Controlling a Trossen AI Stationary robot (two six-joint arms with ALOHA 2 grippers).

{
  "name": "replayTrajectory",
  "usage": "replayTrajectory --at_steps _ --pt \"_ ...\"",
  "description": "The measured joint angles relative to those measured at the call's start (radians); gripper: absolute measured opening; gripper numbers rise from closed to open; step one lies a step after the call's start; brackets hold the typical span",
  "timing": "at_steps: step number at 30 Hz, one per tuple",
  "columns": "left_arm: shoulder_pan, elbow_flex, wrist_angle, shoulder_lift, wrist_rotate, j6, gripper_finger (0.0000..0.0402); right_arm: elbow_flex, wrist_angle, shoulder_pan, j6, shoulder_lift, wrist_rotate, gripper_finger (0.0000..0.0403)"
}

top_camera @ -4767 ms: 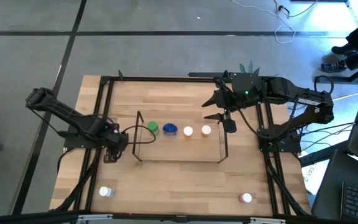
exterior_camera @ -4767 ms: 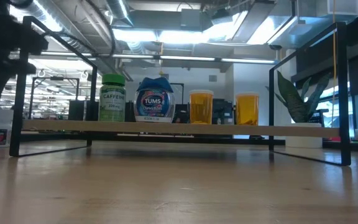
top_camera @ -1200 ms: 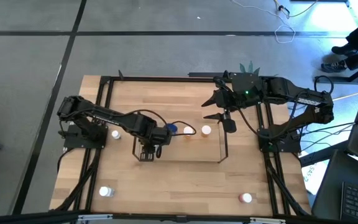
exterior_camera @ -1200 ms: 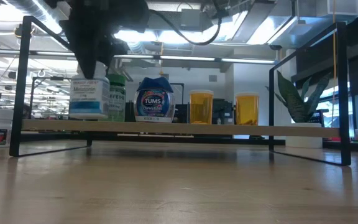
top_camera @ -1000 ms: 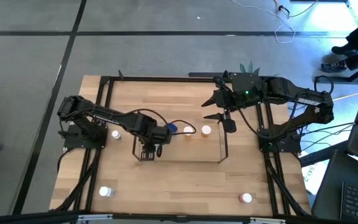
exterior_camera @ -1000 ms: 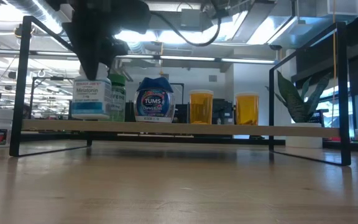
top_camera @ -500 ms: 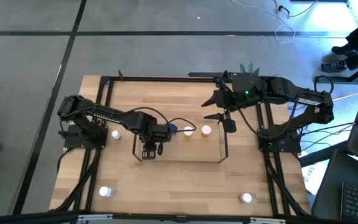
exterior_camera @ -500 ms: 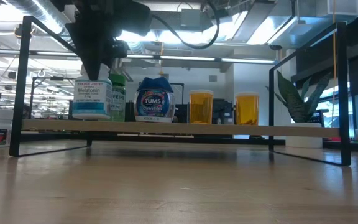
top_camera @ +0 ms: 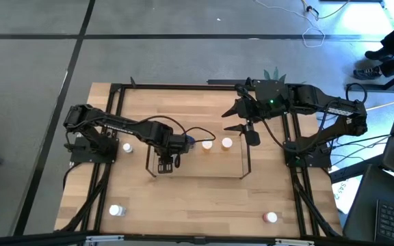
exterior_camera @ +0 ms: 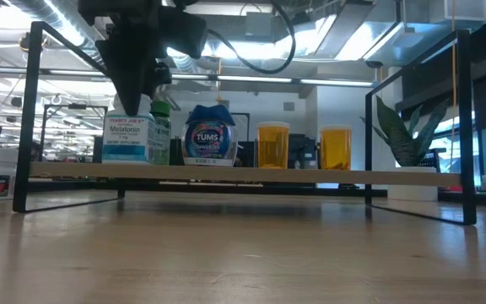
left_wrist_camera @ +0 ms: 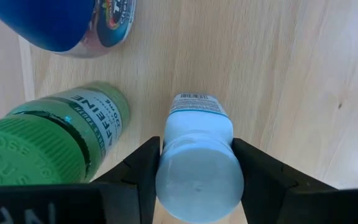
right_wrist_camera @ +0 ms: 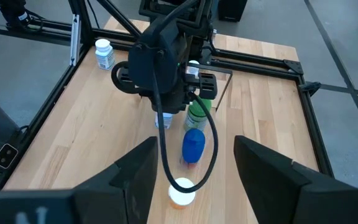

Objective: Pick and place medicine bottles onto shelf by color
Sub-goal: Put the top big white pill bottle on the shelf, then put the pink pill bottle on the shelf

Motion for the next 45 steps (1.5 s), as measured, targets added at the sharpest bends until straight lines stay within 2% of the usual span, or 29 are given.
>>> replayTrajectory --at_steps 10,18,22,31,45 --pt "0.000 0.004 -0.005 0.002 -0.014 0.026 0.0167 0.000 0.000 0.000 0.000 0.000 0.000 0.0214" --pt "0.000 0.004 -0.008 0.004 -0.036 0.023 0.0230 0.000 0.000 0.000 0.000 0.000 0.000 0.0213" --pt "0.000 0.004 -0.008 -0.001 -0.035 0.020 0.0248 0.000 0.000 0.000 0.000 0.000 0.000 0.0213" --pt "0.000 0.011 -0.009 -0.041 -0.033 0.020 0.0253 0.000 0.000 0.000 0.000 0.000 0.000 0.0213" --pt "-0.001 0.146 -0.101 -0.040 -0.031 0.079 0.0255 0.000 0.000 0.000 0.000 0.000 0.000 0.0213"
